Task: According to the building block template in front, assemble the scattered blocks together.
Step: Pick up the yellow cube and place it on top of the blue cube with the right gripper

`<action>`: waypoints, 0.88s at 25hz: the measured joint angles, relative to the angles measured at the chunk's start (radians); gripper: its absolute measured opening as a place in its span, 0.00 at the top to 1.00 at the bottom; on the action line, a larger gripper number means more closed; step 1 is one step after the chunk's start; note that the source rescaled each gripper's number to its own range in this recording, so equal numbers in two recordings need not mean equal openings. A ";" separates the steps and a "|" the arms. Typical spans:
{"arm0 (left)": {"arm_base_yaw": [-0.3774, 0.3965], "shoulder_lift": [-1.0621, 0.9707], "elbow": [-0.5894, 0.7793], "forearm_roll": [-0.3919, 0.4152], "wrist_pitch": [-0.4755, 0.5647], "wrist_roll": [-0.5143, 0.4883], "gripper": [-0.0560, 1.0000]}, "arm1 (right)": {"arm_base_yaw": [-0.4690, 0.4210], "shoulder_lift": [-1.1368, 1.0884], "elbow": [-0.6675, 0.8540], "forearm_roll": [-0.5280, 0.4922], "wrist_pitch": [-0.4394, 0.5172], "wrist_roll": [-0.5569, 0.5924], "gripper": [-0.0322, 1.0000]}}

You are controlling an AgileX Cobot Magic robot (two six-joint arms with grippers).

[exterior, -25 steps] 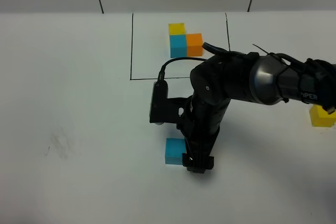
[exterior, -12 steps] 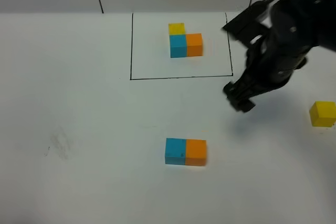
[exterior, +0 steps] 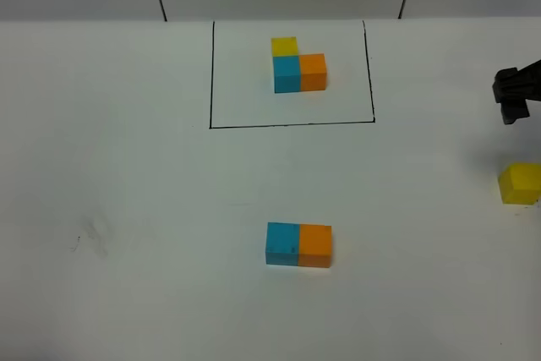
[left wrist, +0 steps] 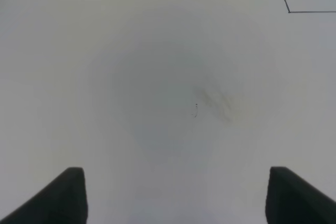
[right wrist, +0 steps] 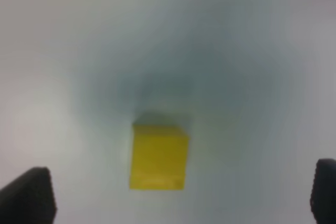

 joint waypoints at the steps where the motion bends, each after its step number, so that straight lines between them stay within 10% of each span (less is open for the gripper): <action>1: 0.000 0.000 0.000 0.000 0.000 0.000 0.40 | -0.015 0.008 0.018 0.002 -0.026 0.000 0.03; 9: 0.000 0.000 0.000 0.000 0.000 0.000 0.40 | -0.055 0.118 0.152 0.021 -0.262 -0.019 0.03; 22: 0.000 0.000 0.000 0.000 0.000 0.000 0.40 | -0.077 0.263 0.156 0.056 -0.280 -0.019 0.15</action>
